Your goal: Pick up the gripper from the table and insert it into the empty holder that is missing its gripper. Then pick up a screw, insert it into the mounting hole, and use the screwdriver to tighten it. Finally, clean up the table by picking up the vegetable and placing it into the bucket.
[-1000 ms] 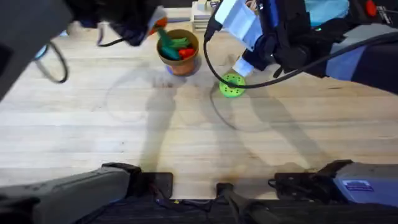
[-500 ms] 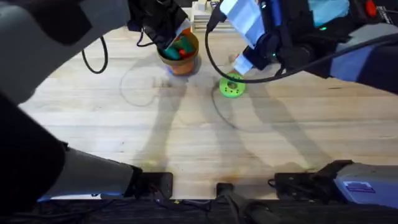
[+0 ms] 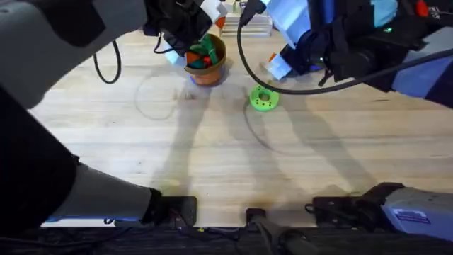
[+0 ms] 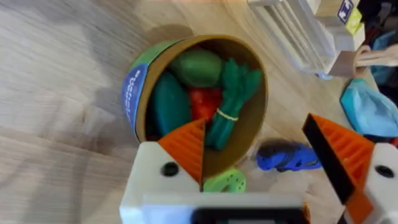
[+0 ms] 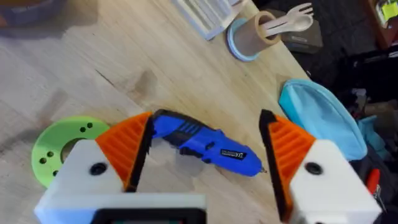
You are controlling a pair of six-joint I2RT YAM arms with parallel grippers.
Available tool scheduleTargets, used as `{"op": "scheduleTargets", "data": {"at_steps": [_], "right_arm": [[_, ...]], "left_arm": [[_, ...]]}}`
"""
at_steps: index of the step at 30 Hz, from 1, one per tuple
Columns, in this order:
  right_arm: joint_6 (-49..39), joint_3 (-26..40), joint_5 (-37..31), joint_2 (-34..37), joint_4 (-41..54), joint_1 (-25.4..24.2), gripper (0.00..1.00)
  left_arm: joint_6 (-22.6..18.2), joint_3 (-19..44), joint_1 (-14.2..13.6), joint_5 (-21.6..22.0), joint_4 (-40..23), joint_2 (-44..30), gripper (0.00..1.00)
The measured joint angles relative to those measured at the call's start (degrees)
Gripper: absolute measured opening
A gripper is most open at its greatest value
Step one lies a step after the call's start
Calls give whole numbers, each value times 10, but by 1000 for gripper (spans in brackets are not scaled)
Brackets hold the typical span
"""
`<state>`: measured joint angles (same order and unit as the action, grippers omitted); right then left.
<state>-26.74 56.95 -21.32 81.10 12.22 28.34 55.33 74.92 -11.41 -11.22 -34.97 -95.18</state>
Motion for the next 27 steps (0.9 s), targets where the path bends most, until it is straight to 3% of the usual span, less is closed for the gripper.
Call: {"op": "scheduleTargets", "data": {"at_steps": [6,10,13,19,23,27], "right_arm": [[33,0,0,-47,2,0,994],[91,0,0,-106,8,0,993],[129,0,0,-151,30,0,992],[195,22,0,-223,163,0,990],[234,66,2,-250,267,0,990],[271,108,2,-267,356,0,991]], "left_arm": [[-87,34,8,-15,-28,10,993],[-181,71,8,-17,-68,57,993],[-278,96,8,-17,-115,105,993],[-477,104,8,-17,-248,204,993],[-561,104,8,-16,-316,253,993],[-611,104,8,-7,-382,299,993]]}}
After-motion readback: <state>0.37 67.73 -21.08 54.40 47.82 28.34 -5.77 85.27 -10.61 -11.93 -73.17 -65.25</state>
